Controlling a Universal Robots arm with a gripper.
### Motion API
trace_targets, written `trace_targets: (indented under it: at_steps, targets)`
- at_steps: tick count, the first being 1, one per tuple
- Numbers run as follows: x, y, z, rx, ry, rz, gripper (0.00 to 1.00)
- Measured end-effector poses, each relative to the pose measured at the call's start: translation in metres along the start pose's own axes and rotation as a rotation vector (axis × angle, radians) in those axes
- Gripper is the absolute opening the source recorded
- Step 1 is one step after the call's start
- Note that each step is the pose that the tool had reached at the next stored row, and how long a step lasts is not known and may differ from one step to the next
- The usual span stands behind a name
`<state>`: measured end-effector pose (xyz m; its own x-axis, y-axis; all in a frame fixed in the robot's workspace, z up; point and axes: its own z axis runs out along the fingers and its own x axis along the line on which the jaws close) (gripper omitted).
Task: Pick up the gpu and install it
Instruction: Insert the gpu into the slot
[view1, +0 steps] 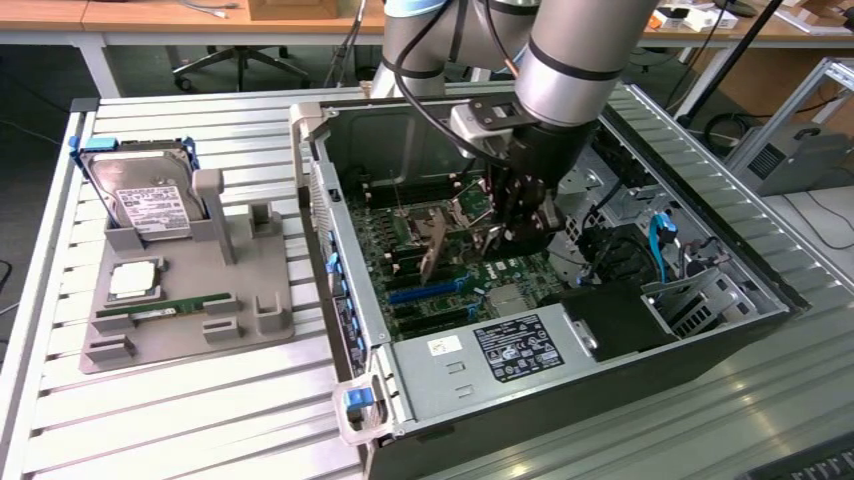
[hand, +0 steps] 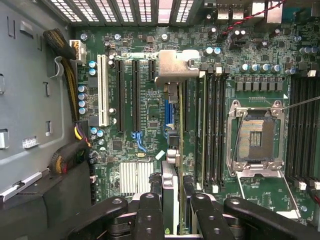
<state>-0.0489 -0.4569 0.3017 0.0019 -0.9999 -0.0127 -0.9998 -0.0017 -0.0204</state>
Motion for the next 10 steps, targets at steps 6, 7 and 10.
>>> trace_targets:
  at_steps: [6, 7, 10]
  targets:
    - [0.0032, 0.0, 0.0003, 0.0, 0.0001, 0.0, 0.27]
    - [0.0036, 0.0, 0.0003, 0.0, 0.0, 0.0, 0.27]
    - [0.005, 0.0, 0.0005, 0.0001, 0.0, 0.0, 0.27]
